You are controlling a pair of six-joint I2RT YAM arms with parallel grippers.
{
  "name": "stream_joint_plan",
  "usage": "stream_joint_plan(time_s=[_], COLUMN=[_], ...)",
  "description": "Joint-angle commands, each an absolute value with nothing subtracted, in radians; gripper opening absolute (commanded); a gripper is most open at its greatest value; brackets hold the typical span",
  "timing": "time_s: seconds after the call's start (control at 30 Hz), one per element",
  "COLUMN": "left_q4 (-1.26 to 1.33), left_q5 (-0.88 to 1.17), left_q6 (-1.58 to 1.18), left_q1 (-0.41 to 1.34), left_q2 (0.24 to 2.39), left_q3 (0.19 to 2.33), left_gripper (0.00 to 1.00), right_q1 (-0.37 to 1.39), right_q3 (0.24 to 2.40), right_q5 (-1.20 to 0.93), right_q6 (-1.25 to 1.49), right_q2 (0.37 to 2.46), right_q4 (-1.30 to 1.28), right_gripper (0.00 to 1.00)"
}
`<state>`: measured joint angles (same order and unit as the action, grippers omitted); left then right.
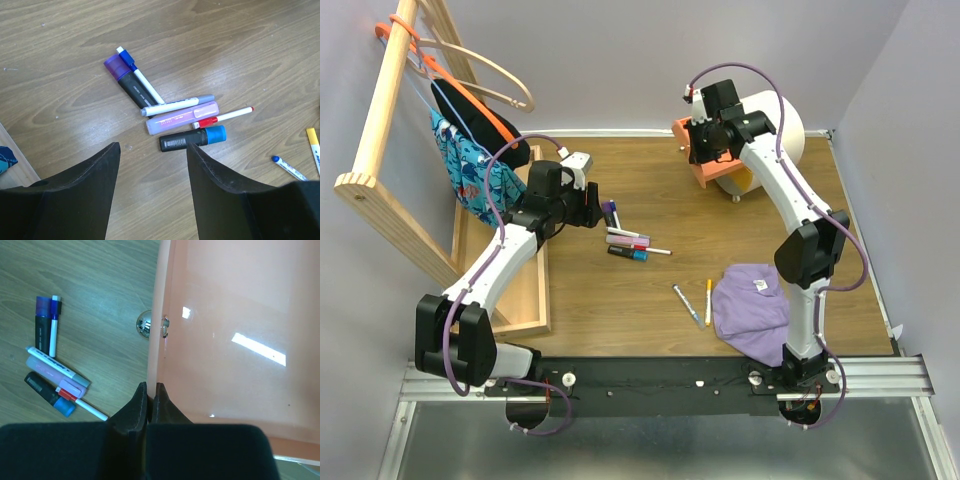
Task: Sort the stationery into containers
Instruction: Place the drawer in the storage box.
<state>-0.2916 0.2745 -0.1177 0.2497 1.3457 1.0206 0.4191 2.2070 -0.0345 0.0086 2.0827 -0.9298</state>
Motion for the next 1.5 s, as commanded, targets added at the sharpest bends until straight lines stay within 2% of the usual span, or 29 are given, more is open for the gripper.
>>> stream_joint_plan(time_s=[0.0, 0.5, 1.03, 1.47], left_q4=[-0.268, -0.268, -0.265, -0.265], left_q5=[0.301, 0.308, 0.314, 0.318], left_q6=[-0.126, -0.13, -0.135, -0.137], left_q1=[0.244, 0.245, 0.245, 0.245], left_q2=[1.342, 1.347, 1.356, 1.355], left_q3=[1.035, 1.04, 1.045, 1.043], left_gripper=[0.65, 0.65, 0.65, 0.65], right_q1=[0.407, 0.405, 0.38, 0.351], right_q3=[2.2, 2.169, 2.201, 2.211], right_q5=[0.023, -0.067, 0.046, -0.072], right_q6=[-0.054, -0.117, -0.109, -0.238], right_q2=[2.031, 1.988, 1.988, 1.96], right_q4=[-0.953, -0.982, -0.989, -1.057], right_gripper=[0.0, 0.01, 0.01, 0.01])
